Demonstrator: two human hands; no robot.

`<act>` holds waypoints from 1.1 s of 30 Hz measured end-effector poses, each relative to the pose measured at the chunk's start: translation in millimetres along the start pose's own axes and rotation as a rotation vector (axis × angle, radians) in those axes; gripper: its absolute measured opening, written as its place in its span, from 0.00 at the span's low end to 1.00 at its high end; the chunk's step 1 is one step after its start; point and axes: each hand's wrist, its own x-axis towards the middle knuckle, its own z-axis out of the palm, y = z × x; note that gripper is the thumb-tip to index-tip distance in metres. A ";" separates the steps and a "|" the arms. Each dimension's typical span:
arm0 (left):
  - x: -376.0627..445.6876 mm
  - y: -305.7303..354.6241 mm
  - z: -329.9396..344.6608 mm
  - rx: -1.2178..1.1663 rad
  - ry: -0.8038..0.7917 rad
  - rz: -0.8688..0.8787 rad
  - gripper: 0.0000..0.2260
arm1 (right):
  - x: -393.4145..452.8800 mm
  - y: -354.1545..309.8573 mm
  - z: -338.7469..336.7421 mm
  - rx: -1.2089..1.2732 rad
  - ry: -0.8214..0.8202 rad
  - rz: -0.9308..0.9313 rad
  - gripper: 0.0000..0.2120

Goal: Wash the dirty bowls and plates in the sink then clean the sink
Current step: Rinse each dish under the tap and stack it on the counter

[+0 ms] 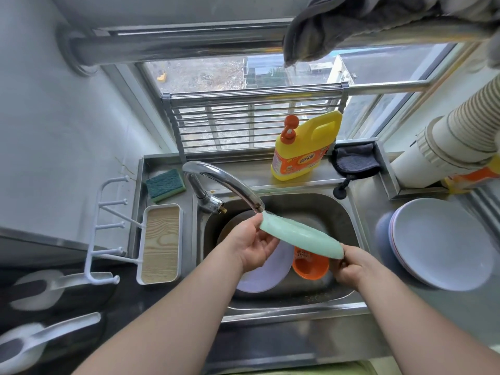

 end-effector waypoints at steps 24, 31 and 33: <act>-6.0 20.5 -110.2 0.513 0.360 0.245 0.15 | -11.4 67.3 101.2 -0.859 0.148 -0.600 0.33; 11.6 8.1 -86.7 0.268 0.272 0.214 0.25 | -4.8 51.8 81.6 -0.745 0.079 -0.777 0.39; 15.7 5.4 -71.8 0.255 0.246 0.221 0.25 | -12.2 46.2 71.8 -0.655 0.079 -0.792 0.35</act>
